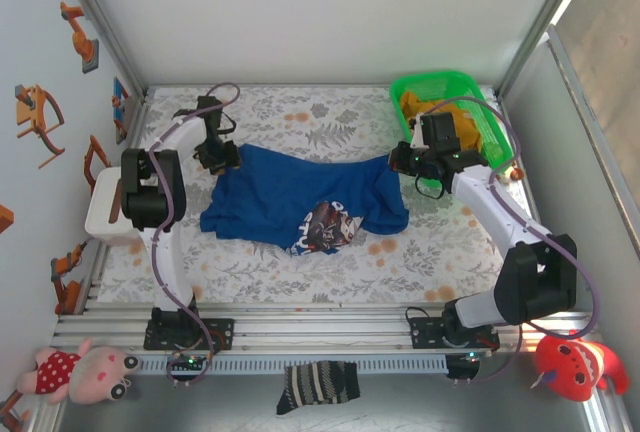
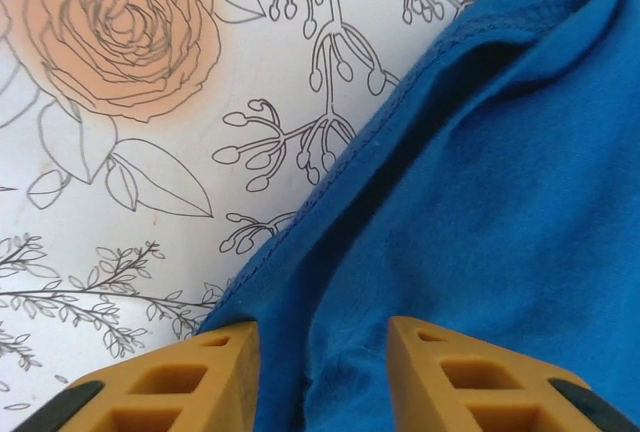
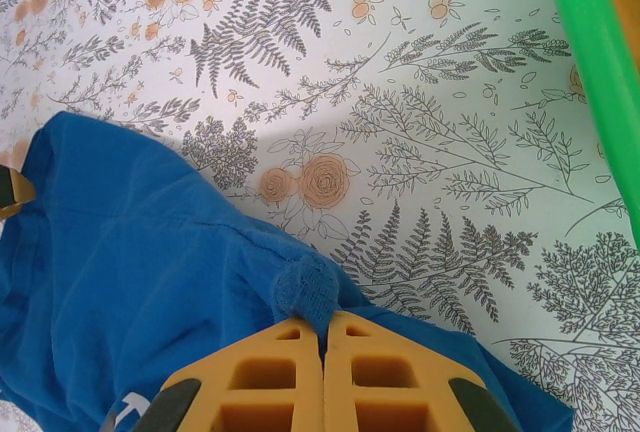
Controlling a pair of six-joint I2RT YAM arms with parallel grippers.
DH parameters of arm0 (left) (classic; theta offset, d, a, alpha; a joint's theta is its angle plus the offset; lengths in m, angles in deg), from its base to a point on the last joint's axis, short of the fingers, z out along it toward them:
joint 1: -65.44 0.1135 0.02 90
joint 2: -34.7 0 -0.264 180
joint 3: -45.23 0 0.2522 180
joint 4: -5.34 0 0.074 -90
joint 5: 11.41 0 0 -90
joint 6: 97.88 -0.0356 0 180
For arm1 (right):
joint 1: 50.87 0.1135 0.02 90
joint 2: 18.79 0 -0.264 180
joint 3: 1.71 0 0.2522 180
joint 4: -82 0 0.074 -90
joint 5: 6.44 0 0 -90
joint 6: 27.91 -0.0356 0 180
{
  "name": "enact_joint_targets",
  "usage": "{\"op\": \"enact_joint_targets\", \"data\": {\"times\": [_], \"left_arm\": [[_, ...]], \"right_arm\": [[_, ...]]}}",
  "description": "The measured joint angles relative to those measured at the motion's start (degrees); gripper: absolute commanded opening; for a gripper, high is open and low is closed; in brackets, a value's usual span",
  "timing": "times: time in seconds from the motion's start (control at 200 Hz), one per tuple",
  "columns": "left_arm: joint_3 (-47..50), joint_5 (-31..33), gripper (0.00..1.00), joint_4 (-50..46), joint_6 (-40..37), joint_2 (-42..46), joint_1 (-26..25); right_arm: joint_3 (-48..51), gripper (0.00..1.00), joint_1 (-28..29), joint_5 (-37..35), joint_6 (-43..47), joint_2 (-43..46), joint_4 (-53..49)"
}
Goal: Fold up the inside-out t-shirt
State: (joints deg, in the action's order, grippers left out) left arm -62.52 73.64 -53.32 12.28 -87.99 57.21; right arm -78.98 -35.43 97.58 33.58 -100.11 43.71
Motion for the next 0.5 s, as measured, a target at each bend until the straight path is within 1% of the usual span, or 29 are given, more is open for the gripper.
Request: {"op": "enact_joint_targets", "data": {"times": [0.15,0.451,0.496], "left_arm": [[0.0,0.0,0.28,-0.2,-0.2,-0.5,0.0],[-0.9,0.0,0.28,-0.4,-0.3,-1.1,0.0],[-1.0,0.0,0.25,-0.4,-0.3,-1.4,0.0]], "right_arm": [[0.0,0.0,0.0,0.0,0.0,0.0,0.0],[-0.4,0.0,0.0,0.0,0.0,0.0,0.0],[-0.5,0.0,0.0,0.0,0.0,0.0,0.0]]}}
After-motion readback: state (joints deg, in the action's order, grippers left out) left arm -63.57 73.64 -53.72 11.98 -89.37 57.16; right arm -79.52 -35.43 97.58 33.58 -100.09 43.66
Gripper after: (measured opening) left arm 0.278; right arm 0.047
